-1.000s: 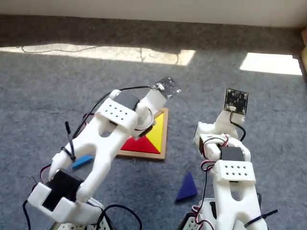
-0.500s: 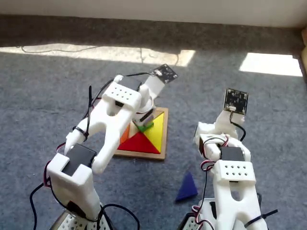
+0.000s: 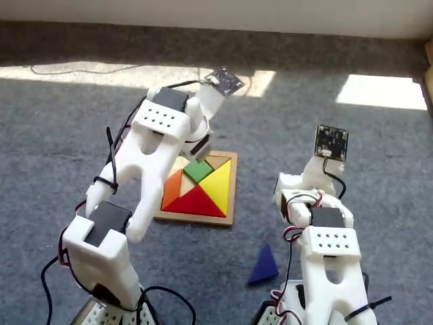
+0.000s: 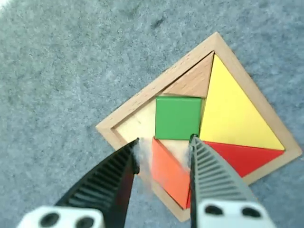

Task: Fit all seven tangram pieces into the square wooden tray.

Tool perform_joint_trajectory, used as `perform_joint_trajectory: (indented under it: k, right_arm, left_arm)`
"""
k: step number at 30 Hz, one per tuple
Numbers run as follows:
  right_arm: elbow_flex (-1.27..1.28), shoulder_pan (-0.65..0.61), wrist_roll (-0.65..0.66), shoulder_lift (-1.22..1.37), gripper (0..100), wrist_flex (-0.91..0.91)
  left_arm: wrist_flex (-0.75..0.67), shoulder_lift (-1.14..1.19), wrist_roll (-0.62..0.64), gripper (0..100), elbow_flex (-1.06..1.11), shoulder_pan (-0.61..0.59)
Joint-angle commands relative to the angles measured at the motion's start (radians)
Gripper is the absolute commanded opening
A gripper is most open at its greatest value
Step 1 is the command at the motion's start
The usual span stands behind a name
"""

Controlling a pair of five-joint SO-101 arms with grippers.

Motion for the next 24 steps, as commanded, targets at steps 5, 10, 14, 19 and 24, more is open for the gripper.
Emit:
perform_joint_trajectory:
  k: [5, 10, 14, 19, 24]
  right_arm:
    - [-0.013, 0.059, 0.009, -0.021, 0.7, -0.018]
    - [-0.013, 0.059, 0.009, -0.021, 0.7, -0.018]
    - [-0.013, 0.059, 0.009, -0.021, 0.7, -0.018]
    - [-0.013, 0.056, 0.011, -0.021, 0.7, -0.018]
    - [-0.013, 0.054, 0.014, -0.021, 0.7, -0.018]
  left_arm:
    - [0.155, -0.196, 0.057, 15, -0.059, -0.065]
    - [0.183, -0.311, 0.052, 16, 0.033, -0.226]
    - [0.176, -0.383, 0.046, 27, 0.154, -0.395]
    - [0.175, -0.473, -0.121, 28, 0.332, -0.541]
    - [0.1, -0.588, -0.196, 28, 0.604, -0.599]
